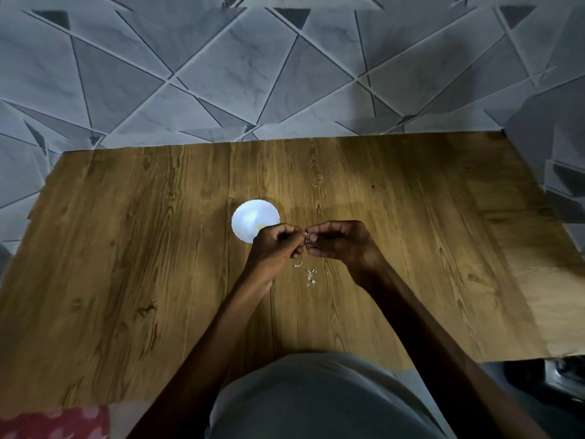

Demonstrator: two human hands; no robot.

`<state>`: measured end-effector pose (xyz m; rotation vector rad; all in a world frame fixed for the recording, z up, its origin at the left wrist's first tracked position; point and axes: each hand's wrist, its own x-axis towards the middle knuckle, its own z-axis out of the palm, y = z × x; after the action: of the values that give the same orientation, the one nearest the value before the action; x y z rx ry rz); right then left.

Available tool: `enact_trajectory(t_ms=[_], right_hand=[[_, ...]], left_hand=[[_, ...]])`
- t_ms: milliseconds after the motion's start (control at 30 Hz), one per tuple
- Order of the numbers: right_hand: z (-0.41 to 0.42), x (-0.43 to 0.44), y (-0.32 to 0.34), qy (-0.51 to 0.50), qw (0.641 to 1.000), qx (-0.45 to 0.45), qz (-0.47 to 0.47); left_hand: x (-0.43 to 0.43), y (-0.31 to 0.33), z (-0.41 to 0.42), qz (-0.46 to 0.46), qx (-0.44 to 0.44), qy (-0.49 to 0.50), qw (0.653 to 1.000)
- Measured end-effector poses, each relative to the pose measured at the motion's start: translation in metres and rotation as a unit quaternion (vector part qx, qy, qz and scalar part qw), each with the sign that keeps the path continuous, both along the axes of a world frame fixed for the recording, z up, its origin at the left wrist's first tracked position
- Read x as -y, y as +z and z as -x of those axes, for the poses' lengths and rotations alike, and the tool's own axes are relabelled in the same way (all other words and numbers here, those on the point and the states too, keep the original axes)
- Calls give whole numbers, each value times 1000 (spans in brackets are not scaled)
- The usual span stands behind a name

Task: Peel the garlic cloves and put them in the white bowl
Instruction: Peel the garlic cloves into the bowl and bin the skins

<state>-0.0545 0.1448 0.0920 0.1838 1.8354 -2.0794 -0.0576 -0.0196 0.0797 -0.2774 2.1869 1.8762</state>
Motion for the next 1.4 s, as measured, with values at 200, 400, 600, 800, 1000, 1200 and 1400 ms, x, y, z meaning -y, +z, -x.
enact_trajectory(t_ms=[200,400,600,800,1000,1200,1400], right_hand=[[0,-6,-24,-32,994,14,-100],[-12,-19,-71,-5,963,-2,-268],[-20,-21,-85,-2,951,8,-308],[-22,-20,-89,-7,953,4,-304],[-26,-20,-88,-2,954,-10,-300],[-28,-23,-91,-3,953,-15,-303],[-28,-24,-100,-8,947,-26,-321]], left_hand=[[-4,-24,-3,13,35,27,999],[-15,-85,-14,112,154,-5,982],[-23,-87,-8,171,78,-42,981],[-20,-94,-10,204,36,-53,977],[-20,-93,-7,235,44,-86,967],[-15,-96,-9,226,20,-120,967],[-7,-95,-14,231,-27,-128,964]])
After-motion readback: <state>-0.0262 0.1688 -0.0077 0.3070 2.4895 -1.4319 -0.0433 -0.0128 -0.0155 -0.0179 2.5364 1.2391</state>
